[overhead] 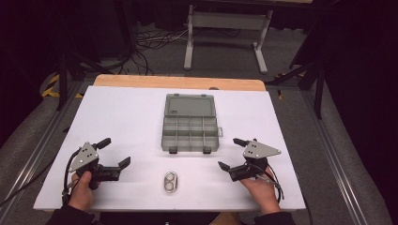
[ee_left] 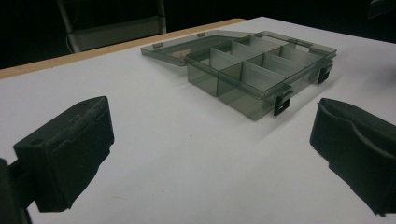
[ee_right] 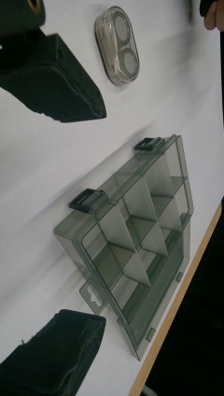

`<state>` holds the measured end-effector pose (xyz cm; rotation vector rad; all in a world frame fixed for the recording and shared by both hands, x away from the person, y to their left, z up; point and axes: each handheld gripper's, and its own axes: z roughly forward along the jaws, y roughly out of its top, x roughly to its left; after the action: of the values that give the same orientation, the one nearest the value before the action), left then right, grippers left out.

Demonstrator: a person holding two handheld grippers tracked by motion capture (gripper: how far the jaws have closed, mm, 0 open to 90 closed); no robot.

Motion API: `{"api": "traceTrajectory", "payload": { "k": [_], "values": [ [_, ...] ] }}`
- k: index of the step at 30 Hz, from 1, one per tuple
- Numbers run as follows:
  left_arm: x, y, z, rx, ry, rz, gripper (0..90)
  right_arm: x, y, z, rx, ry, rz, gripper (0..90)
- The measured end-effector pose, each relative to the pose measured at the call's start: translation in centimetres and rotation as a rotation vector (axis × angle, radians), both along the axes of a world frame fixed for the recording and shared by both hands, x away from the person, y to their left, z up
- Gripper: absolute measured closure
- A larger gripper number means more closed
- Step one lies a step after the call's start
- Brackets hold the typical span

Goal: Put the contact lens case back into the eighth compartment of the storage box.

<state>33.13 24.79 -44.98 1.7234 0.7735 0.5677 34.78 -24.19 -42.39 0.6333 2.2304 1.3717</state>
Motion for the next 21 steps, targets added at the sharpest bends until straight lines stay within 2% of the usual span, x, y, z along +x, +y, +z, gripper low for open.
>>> {"api": "traceTrajectory", "payload": {
  "k": [21],
  "values": [
    [0.00, 0.12, 0.09, 0.009, 0.004, 0.000, 0.5, 0.09, 0.29, -0.09, -0.009, 0.013, 0.011, 3.3]
  ]
}}
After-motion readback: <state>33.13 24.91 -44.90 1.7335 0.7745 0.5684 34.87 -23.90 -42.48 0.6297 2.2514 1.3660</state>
